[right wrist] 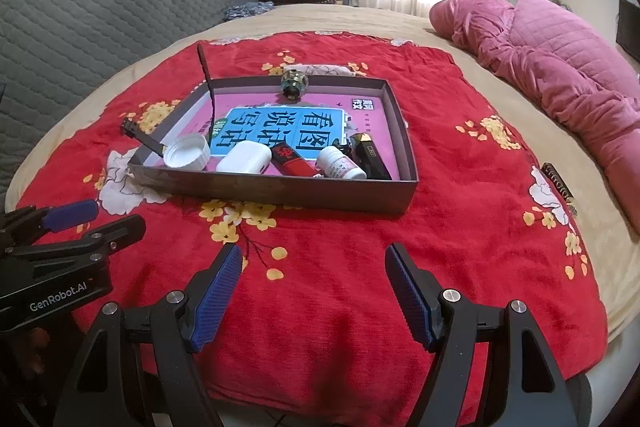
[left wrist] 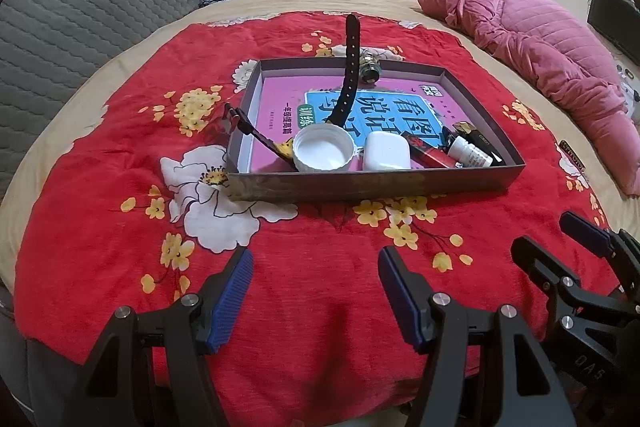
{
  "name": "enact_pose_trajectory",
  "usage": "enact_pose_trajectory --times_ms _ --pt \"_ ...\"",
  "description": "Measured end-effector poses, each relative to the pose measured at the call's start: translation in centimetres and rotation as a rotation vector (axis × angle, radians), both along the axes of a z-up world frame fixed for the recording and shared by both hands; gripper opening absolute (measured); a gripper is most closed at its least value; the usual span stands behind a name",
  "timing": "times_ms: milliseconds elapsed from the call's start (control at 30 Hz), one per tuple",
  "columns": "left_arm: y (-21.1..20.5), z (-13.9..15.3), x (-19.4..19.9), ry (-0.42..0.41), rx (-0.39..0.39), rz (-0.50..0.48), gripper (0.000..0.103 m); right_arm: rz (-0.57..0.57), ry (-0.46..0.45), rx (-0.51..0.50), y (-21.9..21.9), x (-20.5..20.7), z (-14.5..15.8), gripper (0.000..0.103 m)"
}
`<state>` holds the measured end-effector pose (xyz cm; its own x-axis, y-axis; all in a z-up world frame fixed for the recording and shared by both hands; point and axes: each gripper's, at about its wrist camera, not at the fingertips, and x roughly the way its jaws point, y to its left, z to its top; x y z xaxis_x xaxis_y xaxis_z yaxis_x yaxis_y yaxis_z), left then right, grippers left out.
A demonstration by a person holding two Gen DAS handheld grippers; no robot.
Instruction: Organize rigid objects
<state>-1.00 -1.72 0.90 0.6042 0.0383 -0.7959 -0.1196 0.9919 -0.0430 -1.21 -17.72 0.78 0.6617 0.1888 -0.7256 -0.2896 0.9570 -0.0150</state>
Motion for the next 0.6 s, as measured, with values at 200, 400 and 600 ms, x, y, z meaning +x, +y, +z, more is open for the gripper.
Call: enact_pose_trajectory --times_ms 200,400,600 --pt "0.10 -0.10 0.05 0.005 0.003 0.006 0.064 -0.014 -0.003 0.004 -0.36 0.13 -0.05 0.075" --pt "0.19 -0.29 0.10 0.014 0.000 0.008 0.064 -0.032 0.008 0.015 -0.80 0.36 -0.20 0.075" --pt "0.34 -0.35 0.16 0.015 -0.006 0.007 0.064 -0.038 0.010 0.027 -0.97 0.55 -0.30 0.075"
